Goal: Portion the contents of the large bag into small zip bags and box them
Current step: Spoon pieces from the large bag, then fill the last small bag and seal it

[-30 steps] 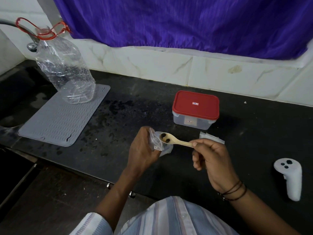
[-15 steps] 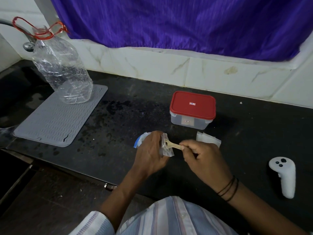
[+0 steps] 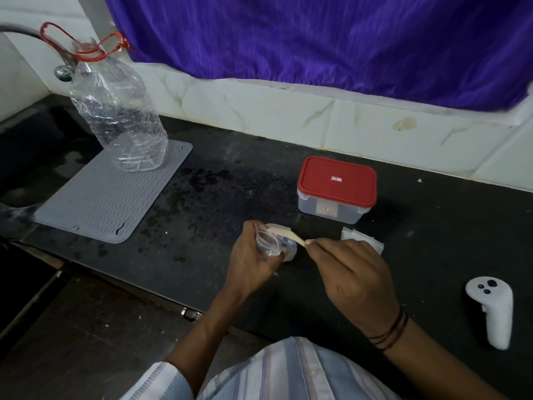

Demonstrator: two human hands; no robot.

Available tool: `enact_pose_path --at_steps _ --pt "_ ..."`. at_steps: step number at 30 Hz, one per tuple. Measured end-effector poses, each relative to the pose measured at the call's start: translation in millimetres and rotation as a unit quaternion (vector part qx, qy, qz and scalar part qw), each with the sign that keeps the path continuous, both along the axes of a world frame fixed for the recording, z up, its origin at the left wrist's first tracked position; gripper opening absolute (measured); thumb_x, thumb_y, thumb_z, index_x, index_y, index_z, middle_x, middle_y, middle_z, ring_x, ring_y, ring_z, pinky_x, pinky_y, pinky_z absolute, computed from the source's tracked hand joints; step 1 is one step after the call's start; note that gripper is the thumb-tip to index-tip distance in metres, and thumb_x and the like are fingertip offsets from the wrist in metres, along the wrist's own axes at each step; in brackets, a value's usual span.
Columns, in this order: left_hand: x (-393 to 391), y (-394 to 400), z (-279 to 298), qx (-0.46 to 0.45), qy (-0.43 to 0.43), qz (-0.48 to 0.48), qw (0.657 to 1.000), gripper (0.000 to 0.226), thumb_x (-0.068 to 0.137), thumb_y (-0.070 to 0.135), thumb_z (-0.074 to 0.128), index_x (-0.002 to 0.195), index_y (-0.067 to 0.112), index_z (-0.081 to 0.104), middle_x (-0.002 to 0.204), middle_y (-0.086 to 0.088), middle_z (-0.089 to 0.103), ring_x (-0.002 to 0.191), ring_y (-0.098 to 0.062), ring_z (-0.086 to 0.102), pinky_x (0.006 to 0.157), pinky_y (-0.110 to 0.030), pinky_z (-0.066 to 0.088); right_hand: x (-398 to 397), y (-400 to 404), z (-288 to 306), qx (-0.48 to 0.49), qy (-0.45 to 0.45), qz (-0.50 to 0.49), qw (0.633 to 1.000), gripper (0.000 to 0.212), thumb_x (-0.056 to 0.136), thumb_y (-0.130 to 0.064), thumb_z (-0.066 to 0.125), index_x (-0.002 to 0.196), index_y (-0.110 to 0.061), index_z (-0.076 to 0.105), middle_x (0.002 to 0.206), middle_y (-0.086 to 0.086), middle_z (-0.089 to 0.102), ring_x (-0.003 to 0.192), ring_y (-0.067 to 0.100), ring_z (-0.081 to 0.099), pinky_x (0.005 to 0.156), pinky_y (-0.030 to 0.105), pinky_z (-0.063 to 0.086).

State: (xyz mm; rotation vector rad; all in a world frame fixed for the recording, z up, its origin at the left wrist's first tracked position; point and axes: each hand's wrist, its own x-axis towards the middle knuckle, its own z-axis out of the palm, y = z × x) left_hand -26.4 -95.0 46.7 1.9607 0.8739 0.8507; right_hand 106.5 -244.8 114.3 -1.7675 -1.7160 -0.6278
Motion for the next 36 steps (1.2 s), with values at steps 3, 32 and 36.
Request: enact_pose_path --at_steps 3,32,36 --pt "-7 4 2 -0.016 -0.016 0.039 0.999 0.050 0.069 0.052 0.070 0.102 0.023 0.046 0.090 0.007 0.060 0.080 -0.002 0.061 0.062 -0.011 0.045 8 4 -10 -0.018 0.143 -0.025 0.989 0.022 0.098 -0.014 0.053 0.104 -0.006 0.072 0.090 0.003 0.070 0.077 0.014 0.064 0.065 0.032 0.053" --pt "17 -28 22 0.104 0.102 -0.017 0.989 0.064 0.079 0.067 0.056 0.116 0.017 0.041 0.106 0.011 0.039 0.091 -0.008 0.050 0.069 -0.028 0.044 -9 22 -45 -0.093 0.527 0.014 0.845 0.026 0.086 -0.045 0.057 0.095 -0.022 0.063 0.091 -0.009 0.063 0.087 0.011 0.062 0.076 0.031 0.055" --pt "27 -42 24 0.051 0.106 -0.074 0.990 0.054 0.082 0.055 0.067 0.114 0.040 0.025 0.112 0.012 0.046 0.096 -0.005 0.051 0.077 -0.029 0.048 -9 15 -48 -0.034 0.644 -0.012 0.764 0.012 0.092 -0.032 0.056 0.085 -0.023 0.061 0.078 0.011 0.064 0.070 0.024 0.060 0.065 0.045 0.051"
